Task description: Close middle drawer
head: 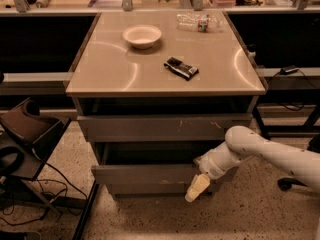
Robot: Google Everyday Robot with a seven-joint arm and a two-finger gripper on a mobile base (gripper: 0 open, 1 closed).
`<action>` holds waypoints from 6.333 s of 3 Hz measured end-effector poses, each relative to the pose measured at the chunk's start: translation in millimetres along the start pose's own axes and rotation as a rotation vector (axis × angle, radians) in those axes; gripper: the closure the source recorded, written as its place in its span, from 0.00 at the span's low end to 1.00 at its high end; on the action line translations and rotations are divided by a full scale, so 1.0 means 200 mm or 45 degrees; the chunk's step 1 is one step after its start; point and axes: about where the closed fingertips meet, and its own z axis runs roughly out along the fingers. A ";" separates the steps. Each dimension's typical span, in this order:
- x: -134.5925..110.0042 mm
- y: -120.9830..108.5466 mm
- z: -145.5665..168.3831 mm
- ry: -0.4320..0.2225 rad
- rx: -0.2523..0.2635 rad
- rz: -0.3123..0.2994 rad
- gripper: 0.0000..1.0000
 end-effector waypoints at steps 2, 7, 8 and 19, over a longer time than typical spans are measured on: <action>0.08 -0.08 -0.05 -0.111 0.095 0.050 0.00; 0.08 0.12 -0.06 0.216 0.053 -0.055 0.00; 0.15 -0.01 0.03 0.219 -0.014 0.008 0.00; 0.27 -0.44 0.12 -0.194 0.247 0.168 0.00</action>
Offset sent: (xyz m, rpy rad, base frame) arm 0.0080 -0.0174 -0.0048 0.0438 -0.0489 -0.0794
